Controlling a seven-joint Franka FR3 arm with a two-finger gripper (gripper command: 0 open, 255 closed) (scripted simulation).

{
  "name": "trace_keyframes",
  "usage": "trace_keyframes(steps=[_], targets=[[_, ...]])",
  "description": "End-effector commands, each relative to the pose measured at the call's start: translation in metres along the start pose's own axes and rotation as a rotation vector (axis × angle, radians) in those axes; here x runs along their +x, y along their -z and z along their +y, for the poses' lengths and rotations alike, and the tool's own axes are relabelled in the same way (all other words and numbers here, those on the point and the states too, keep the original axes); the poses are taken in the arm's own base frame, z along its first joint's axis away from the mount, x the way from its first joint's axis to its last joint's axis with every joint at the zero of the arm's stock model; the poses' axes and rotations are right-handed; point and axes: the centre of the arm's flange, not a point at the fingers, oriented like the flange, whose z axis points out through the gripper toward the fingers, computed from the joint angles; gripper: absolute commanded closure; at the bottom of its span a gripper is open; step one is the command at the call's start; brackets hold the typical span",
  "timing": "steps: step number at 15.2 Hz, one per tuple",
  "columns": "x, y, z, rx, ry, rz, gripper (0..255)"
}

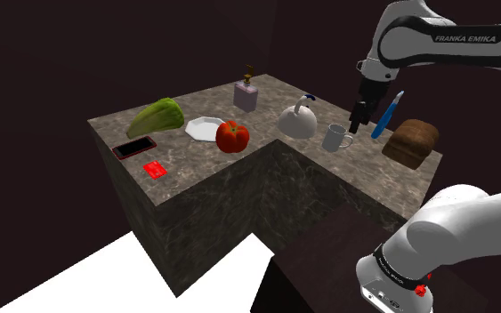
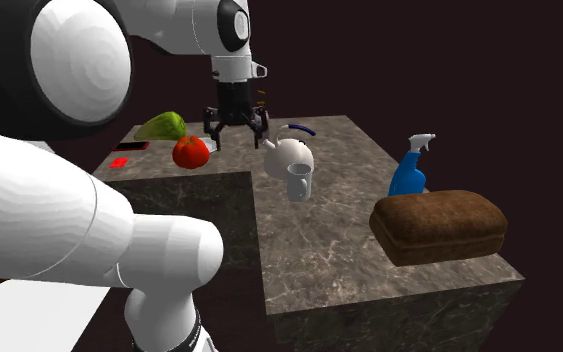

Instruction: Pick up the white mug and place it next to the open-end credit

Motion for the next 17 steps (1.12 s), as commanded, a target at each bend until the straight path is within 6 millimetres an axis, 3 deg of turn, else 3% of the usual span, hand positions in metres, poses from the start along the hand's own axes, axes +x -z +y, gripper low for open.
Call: trace_keyframes(steps=[1, 17], targets=[[0.01, -0.01, 0.024, -0.004, 0.018, 0.008, 0], [0.103, -0.093, 0.188, -0.021, 0.149, 0.061, 0]])
